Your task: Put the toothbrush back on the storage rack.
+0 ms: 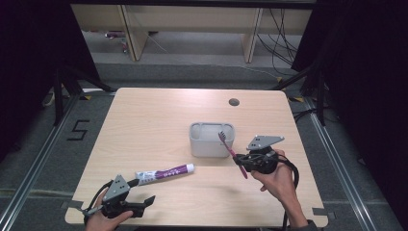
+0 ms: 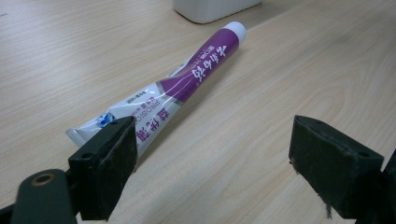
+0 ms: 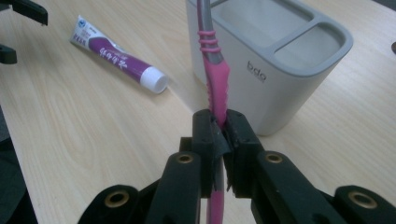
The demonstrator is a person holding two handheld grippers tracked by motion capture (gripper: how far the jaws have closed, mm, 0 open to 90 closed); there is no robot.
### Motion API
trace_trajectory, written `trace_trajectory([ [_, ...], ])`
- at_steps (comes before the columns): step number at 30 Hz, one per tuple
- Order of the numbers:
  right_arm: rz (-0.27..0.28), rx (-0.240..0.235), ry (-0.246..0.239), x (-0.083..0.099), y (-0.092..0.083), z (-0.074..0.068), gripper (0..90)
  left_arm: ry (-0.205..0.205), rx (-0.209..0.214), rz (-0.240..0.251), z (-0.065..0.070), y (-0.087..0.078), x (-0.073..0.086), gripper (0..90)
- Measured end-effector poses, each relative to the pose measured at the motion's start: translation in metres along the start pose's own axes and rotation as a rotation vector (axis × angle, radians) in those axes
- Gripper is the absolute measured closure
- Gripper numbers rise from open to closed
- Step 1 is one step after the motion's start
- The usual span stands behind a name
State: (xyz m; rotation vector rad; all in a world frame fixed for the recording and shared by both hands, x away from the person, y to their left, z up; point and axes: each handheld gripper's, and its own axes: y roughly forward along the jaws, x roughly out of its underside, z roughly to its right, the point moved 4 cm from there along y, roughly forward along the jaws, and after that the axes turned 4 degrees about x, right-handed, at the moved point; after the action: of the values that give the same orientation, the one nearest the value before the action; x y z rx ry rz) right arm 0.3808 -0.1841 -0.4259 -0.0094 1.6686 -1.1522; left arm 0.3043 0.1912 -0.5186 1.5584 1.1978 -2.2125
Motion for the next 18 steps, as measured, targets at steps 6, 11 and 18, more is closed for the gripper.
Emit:
trace_trajectory([
  [6, 0.067, -0.011, 0.022, -0.009, 0.000, 0.005, 83.8, -0.004, 0.009, 0.010, 0.001, 0.001, 0.000, 15.1],
  [11, 0.102, -0.021, 0.022, -0.017, -0.002, 0.008, 83.8, 0.000, 0.007, -0.001, 0.000, 0.001, 0.000, 15.1],
  [18, 0.130, -0.040, 0.026, -0.030, -0.002, 0.007, 83.8, -0.003, 0.007, 0.001, 0.000, 0.001, 0.000, 15.1],
])
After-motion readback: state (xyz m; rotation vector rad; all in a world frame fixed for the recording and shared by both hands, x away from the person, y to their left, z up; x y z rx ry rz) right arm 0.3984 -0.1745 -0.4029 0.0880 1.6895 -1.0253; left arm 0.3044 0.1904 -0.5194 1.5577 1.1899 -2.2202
